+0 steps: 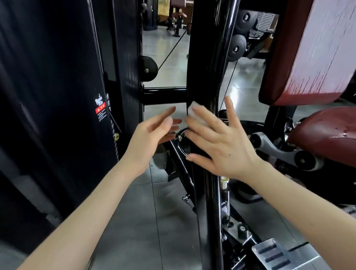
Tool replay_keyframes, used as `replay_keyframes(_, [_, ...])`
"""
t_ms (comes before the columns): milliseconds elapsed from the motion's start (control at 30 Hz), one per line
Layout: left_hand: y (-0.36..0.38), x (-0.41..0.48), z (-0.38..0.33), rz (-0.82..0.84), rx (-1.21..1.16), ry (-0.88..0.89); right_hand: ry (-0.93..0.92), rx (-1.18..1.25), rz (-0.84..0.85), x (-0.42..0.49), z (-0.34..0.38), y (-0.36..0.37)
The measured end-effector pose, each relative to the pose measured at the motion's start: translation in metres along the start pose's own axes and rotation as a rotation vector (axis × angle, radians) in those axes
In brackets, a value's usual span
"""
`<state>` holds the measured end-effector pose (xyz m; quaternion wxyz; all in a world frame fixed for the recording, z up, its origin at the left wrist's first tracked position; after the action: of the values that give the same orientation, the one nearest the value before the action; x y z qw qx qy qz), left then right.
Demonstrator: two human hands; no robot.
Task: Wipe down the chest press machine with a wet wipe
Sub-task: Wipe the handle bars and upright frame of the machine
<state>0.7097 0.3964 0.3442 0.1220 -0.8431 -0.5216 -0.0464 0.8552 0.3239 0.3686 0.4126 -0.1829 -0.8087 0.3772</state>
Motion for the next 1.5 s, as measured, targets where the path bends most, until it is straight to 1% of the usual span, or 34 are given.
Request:
replay_keyframes(100, [0.008, -0.006, 0.013, -0.004, -0.006, -0.025, -0.017, 0.059, 0.035, -0.048, 0.024, 0.023])
replay_keyframes(167, [0.020, -0.012, 0.020, 0.016, 0.020, -0.025, 0.002, 0.073, 0.035, -0.078, 0.037, 0.038])
replay_keyframes(267, [0.043, -0.024, 0.032, 0.067, 0.039, 0.006, 0.088, 0.110, -0.068, -0.101, 0.050, 0.055])
replay_keyframes(367, [0.056, -0.033, 0.039, 0.083, 0.029, 0.053, 0.187, 0.169, -0.169, -0.113, 0.062, 0.066])
replay_keyframes(433, [0.059, -0.035, 0.038, 0.091, 0.042, 0.072, 0.256, 0.222, -0.196, -0.122, 0.070, 0.069])
replay_keyframes(533, [0.059, -0.036, 0.036, 0.086, 0.065, 0.079, 0.306, 0.290, -0.215, -0.117, 0.069, 0.064])
replay_keyframes(600, [0.061, -0.037, 0.034, 0.083, 0.052, 0.095, 0.352, 0.388, -0.264, -0.103, 0.062, 0.058])
replay_keyframes(667, [0.064, -0.041, 0.033, 0.066, 0.040, 0.108, 0.442, 0.536, -0.357, -0.096, 0.062, 0.057])
replay_keyframes(733, [0.068, -0.051, 0.038, 0.041, 0.042, 0.102, 0.548, 0.655, -0.413, -0.107, 0.075, 0.061])
replay_keyframes(833, [0.080, -0.069, 0.056, 0.049, 0.142, 0.100, 0.737, 0.871, -0.420, -0.141, 0.103, 0.069])
replay_keyframes(933, [0.091, -0.084, 0.071, 0.003, 0.290, 0.096, 0.780, 0.930, -0.434, -0.159, 0.119, 0.068])
replay_keyframes(1000, [0.097, -0.091, 0.073, -0.019, 0.365, 0.106, 0.847, 0.974, -0.457, -0.153, 0.114, 0.062])
replay_keyframes(1067, [0.100, -0.093, 0.075, -0.036, 0.407, 0.128, 0.854, 1.066, -0.477, -0.132, 0.100, 0.051])
replay_keyframes(1200, [0.103, -0.094, 0.073, -0.055, 0.437, 0.160, 0.790, 1.113, -0.527, -0.109, 0.087, 0.039])
replay_keyframes(1267, [0.103, -0.096, 0.075, -0.053, 0.454, 0.158, 0.788, 1.057, -0.482, -0.134, 0.104, 0.057])
replay_keyframes(1367, [0.102, -0.098, 0.081, -0.042, 0.496, 0.173, 0.859, 0.945, -0.343, -0.193, 0.146, 0.089])
replay_keyframes(1433, [0.103, -0.100, 0.086, -0.027, 0.510, 0.175, 0.857, 0.936, -0.292, -0.215, 0.163, 0.095])
replay_keyframes(1500, [0.106, -0.104, 0.090, -0.019, 0.532, 0.165, 0.880, 0.958, -0.279, -0.215, 0.163, 0.093])
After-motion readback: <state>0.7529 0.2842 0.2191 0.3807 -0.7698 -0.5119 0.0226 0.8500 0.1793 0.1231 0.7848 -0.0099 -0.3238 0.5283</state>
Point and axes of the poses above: each hand's wrist, its own x-axis towards the middle knuckle, its own y-axis out of the palm, z = x × y, the point moved 4 cm from there along x, towards the middle knuckle, and after that the axes turned 15 degrees about x, right-handed, at the moved point
